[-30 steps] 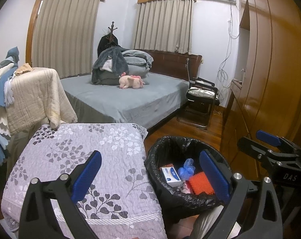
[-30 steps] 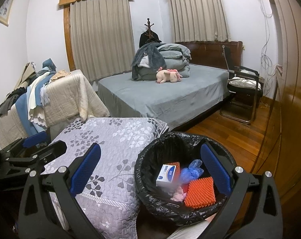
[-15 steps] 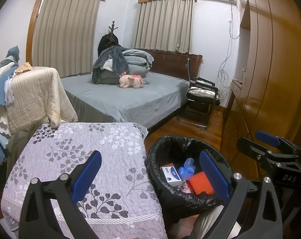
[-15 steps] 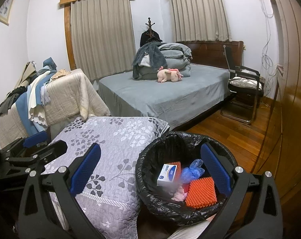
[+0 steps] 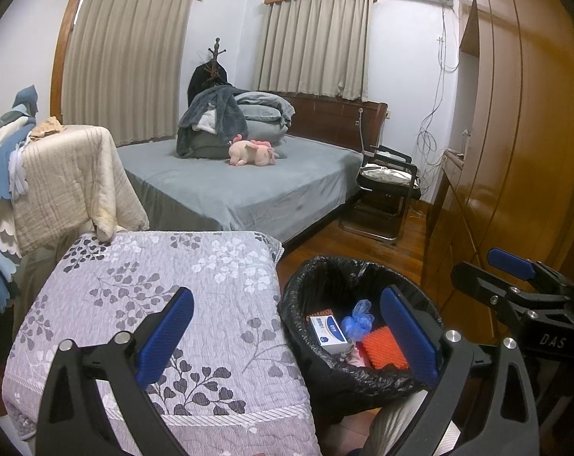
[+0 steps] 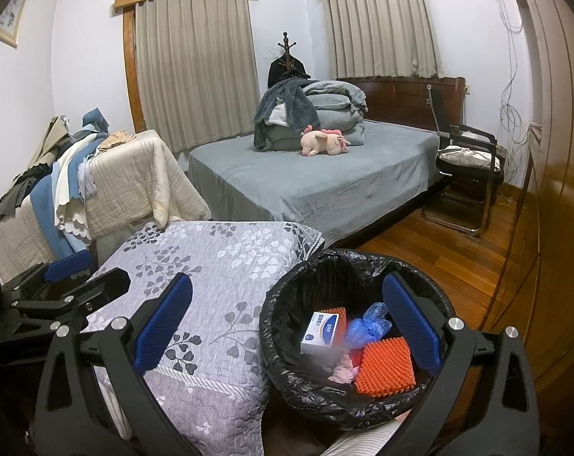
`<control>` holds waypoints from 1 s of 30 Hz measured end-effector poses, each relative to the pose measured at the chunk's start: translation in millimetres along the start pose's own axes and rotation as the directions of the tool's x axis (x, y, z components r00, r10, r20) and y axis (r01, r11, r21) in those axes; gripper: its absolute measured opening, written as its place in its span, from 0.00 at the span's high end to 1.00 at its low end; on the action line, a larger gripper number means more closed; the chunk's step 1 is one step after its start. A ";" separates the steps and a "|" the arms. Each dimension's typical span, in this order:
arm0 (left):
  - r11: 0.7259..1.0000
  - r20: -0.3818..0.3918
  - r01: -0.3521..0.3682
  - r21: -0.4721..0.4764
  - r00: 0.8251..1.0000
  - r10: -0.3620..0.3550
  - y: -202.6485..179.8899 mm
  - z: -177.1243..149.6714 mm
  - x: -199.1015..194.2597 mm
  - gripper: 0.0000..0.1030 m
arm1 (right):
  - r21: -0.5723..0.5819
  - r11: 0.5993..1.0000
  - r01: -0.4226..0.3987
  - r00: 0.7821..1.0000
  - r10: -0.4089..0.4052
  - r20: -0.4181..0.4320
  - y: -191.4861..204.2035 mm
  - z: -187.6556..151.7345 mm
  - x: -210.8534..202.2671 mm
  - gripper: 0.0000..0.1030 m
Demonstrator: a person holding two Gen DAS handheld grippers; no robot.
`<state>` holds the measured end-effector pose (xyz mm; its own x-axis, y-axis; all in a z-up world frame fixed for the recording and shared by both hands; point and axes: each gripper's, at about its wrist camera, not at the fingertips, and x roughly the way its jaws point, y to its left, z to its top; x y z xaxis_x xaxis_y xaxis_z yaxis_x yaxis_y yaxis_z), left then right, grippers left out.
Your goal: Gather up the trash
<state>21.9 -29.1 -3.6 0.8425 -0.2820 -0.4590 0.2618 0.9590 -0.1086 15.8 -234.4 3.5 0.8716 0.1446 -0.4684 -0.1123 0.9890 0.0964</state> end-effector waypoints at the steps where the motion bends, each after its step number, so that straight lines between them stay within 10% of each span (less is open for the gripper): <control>1: 1.000 0.000 0.000 0.000 1.000 0.000 0.0 0.1 0.1 0.06 | 0.000 1.000 -0.001 1.000 0.001 0.000 -0.3 0.2 -0.2 0.05; 30: 1.000 -0.003 -0.001 0.000 1.000 0.001 -0.8 1.2 0.6 0.06 | -0.002 1.000 -0.001 1.000 0.001 -0.001 1.8 -0.1 0.3 0.05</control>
<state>22.8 -30.0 -2.7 0.8415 -0.2813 -0.4613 0.2613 0.9592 -0.1083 15.8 -232.5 3.4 0.8711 0.1461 -0.4689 -0.1145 0.9888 0.0954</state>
